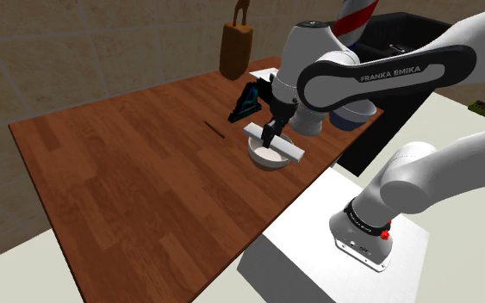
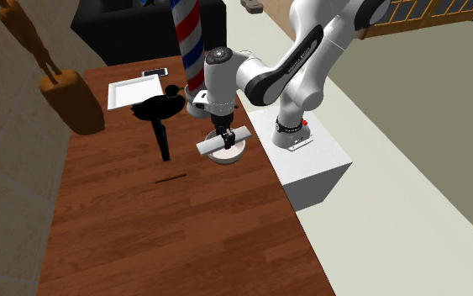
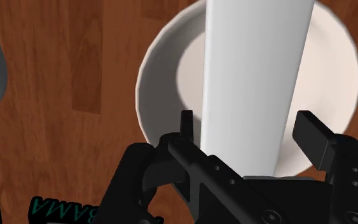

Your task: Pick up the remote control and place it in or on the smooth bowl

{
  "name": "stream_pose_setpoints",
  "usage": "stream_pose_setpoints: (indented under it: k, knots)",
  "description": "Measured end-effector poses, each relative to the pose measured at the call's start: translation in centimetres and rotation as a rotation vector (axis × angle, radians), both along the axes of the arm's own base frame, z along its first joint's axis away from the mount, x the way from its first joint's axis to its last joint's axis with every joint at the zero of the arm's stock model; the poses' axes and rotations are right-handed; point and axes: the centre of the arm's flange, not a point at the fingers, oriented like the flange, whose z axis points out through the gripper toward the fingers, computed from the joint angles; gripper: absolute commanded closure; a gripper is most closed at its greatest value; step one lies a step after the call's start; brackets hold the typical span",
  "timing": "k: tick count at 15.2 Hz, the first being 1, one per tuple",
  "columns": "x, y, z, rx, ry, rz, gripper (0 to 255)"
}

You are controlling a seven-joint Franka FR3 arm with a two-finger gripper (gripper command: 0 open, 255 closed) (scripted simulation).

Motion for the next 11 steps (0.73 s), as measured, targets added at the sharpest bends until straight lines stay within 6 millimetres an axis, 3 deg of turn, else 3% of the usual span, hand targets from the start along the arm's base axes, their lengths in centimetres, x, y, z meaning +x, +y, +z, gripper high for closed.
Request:
stream_pose_setpoints:
  k: [5, 7, 9, 11]
  knots:
    - [0.0, 0.0, 0.0, 0.0, 0.001, 0.0, 0]
    - [0.0, 0.1, 1.4, 0.0, 0.0, 0.0, 0]
    - [0.2, 0.1, 4.0, 0.0, -0.001, 0.0, 0]
    - [0.0, 0.1, 4.8, 0.0, 0.0, 0.0, 0]
